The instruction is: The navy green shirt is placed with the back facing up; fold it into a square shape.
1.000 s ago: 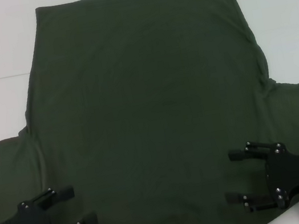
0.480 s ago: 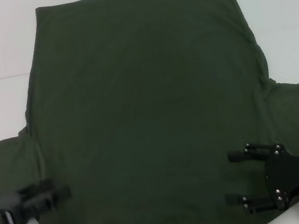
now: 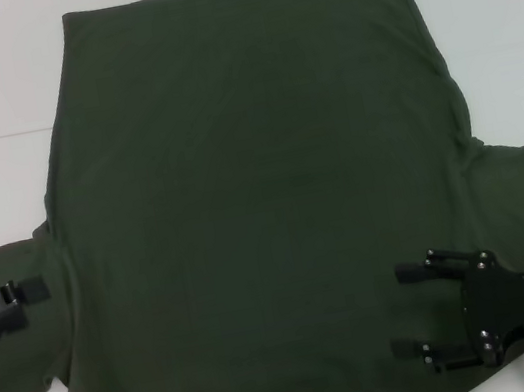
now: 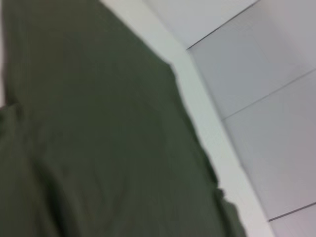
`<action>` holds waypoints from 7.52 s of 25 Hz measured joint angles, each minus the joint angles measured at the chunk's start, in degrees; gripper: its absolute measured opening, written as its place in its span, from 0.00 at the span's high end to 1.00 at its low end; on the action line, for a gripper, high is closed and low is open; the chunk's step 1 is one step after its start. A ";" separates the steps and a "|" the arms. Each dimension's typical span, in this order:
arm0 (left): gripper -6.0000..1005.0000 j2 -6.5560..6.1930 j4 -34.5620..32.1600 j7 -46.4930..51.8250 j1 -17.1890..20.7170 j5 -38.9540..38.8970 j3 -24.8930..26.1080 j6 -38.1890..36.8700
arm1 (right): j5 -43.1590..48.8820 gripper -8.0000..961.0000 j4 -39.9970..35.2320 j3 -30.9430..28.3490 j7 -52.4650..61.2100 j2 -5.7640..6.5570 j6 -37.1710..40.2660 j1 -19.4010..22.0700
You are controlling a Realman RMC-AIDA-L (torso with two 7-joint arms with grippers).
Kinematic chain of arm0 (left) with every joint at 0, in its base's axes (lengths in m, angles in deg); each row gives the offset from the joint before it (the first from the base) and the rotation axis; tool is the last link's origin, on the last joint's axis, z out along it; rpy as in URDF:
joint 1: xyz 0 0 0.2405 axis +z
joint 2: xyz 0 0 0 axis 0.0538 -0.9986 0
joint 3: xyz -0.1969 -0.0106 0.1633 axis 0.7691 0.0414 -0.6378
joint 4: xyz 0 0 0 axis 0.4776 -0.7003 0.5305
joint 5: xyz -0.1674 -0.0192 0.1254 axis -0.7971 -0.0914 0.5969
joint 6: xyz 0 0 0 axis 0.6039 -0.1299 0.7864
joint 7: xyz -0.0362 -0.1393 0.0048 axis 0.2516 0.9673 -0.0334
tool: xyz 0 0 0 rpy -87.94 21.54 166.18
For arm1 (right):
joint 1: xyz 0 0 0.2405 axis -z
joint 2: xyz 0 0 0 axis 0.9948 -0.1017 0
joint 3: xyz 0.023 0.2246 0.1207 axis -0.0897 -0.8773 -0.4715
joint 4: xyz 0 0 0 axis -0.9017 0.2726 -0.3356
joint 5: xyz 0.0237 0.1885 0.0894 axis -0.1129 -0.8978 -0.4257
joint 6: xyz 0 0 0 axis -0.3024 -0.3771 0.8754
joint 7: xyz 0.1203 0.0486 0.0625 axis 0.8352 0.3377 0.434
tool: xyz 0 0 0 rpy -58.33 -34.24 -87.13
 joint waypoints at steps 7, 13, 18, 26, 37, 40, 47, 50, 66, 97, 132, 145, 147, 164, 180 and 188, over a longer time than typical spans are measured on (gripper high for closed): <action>0.07 -0.32 -8.32 11.03 -1.72 10.96 -0.37 2.71 | 0.00 0.05 -0.16 0.05 -0.03 -0.07 0.48 -0.18; 0.08 -0.48 -12.14 15.61 -2.91 18.35 -0.81 5.23 | 0.00 0.05 -0.21 -0.05 0.00 -0.10 0.70 -0.32; 0.08 -0.50 -12.34 17.67 -4.03 23.91 -0.92 7.51 | 0.00 0.05 -0.11 -0.11 0.16 -0.11 0.70 -0.62; 0.08 -0.44 -9.76 18.79 -5.34 27.39 -1.05 11.05 | 0.00 0.05 -0.26 -0.08 0.15 0.00 0.76 -0.86; 0.08 -1.36 -5.54 18.87 -5.59 28.32 -1.18 14.95 | 0.00 0.05 -0.03 -0.09 0.01 0.01 0.77 -1.25; 0.08 -1.46 -5.12 18.80 -5.59 28.33 -1.19 15.08 | 0.00 0.05 -0.01 -0.12 -0.01 0.01 0.77 -1.33; 0.08 -1.71 -3.71 18.56 -6.00 28.07 -1.21 15.16 | 0.00 0.05 0.00 -0.14 -0.03 0.01 0.77 -1.22; 0.09 -1.90 -2.79 18.44 -6.43 28.00 -1.20 15.17 | 0.00 0.05 0.00 -0.09 -0.03 0.01 0.77 -1.15; 0.09 -2.08 -2.22 18.54 -6.79 28.34 -1.61 15.22 | 0.00 0.05 0.00 0.13 -0.03 0.01 0.76 -0.96; 0.13 -1.39 -2.96 18.39 -8.41 28.40 -4.97 15.14 | 0.00 0.05 0.00 -0.11 -0.03 0.00 0.94 -1.22; 0.99 -1.33 -3.61 20.78 -9.19 29.00 -10.77 16.14 | -0.50 0.05 -0.17 -0.31 -0.06 0.01 1.66 -1.23; 0.99 -1.08 -5.67 20.46 -8.75 28.61 -10.48 14.90 | -0.54 0.05 -0.05 -0.31 -0.12 0.01 1.69 -1.24; 0.99 -1.07 -5.69 20.37 -8.75 28.56 -10.44 14.82 | -0.53 0.05 -0.05 -0.32 -0.12 0.01 1.70 -1.24; 0.99 -1.45 -7.86 18.94 -8.29 24.19 -9.22 12.97 | -0.53 0.05 0.00 -0.31 -0.12 0.00 1.74 -1.33; 0.99 -1.89 -7.98 13.57 -8.02 17.67 -4.06 8.64 | -1.22 0.05 -0.05 -0.23 -0.12 0.00 1.71 -1.51; 0.99 -1.99 -9.39 12.60 -8.74 12.52 -4.07 7.24 | -1.30 0.05 0.00 -0.24 -0.12 0.01 1.72 -1.51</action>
